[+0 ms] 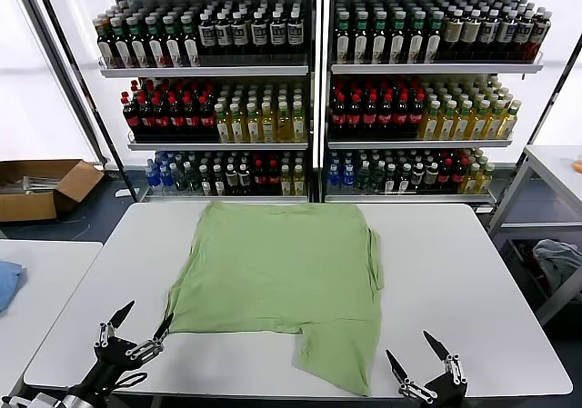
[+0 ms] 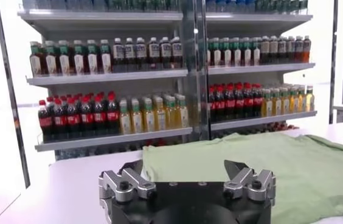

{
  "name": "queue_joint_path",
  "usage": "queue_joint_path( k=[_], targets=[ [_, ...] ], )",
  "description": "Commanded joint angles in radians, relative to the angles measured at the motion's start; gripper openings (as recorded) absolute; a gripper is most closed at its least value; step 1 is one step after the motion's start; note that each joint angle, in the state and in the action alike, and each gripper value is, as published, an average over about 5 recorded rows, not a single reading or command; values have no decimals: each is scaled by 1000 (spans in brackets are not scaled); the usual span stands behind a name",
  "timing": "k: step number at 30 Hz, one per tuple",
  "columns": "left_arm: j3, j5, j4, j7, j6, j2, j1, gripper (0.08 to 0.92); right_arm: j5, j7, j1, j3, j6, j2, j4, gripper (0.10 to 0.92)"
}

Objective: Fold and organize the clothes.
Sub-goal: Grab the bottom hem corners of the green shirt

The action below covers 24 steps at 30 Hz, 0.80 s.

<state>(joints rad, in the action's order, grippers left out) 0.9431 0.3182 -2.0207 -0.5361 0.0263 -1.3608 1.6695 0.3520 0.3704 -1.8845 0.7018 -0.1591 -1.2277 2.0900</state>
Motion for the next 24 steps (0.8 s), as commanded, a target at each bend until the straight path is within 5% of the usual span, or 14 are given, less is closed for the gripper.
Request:
queue_joint_path(
  k=[1,5,12,24],
  targets=[
    [-43,6,-8,93,86,43,2,823,-62,-113,2,-57,101,41,42,823],
    [-105,52,-27,233,285,141,-3,823,-118,-188,10,-134,235,90,113,823],
    [-156,129,-9,295,465,300,-33,823,-121,-278,57,-260,436,117,177,823],
    [-211,141,56,331,525,339,-89,823,-144,-328,96,-336,580,103,122,823]
  ],
)
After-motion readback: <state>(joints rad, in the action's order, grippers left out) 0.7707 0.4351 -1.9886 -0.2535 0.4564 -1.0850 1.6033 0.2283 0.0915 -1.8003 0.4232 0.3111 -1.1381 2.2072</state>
